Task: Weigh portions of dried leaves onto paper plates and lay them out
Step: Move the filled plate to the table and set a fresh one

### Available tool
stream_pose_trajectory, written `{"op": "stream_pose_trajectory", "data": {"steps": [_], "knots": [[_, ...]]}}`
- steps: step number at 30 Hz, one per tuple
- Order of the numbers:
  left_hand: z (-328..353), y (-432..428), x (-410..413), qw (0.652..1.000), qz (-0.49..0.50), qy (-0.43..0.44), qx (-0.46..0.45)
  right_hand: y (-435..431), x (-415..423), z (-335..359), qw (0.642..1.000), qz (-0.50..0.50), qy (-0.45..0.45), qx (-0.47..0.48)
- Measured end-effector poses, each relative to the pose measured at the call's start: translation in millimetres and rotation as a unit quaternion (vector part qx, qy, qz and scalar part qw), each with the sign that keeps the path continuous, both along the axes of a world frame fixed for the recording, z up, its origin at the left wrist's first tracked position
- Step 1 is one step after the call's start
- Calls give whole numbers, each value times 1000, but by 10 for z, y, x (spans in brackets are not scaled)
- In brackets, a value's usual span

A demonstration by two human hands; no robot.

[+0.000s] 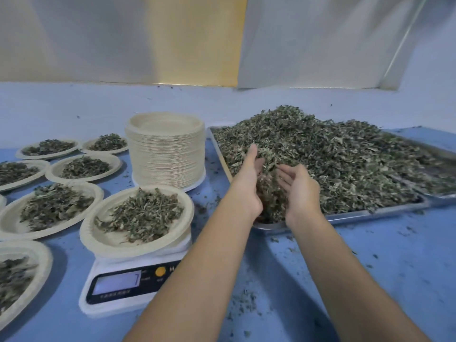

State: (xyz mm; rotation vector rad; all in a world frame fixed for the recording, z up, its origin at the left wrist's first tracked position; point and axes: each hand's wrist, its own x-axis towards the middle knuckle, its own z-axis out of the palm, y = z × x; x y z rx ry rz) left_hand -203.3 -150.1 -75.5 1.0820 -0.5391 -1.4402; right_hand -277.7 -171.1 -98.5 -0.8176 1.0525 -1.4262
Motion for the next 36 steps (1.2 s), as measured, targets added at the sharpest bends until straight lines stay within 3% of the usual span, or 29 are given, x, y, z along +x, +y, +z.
{"op": "stream_pose_trajectory", "data": {"steps": [5,12,21,27,32,36], "knots": [[-88,-45,120,999,14,-32,-38,-49,-42,-3,998,-21,47,-33],[3,20,88,994,-67,-46,-67,-31,12,-54,987,-20,132,-87],[61,90,134,991,-110,-7,-69,-15,80,-55,995,-5,84,-54],[77,131,236,994,-69,4,-82,-1,175,-11,996,-9,56,-74],[98,181,402,989,-41,73,-121,38,342,36,995,-17,15,-102],[118,301,599,992,-17,43,-114,123,554,50,995,11,-18,-102]]}}
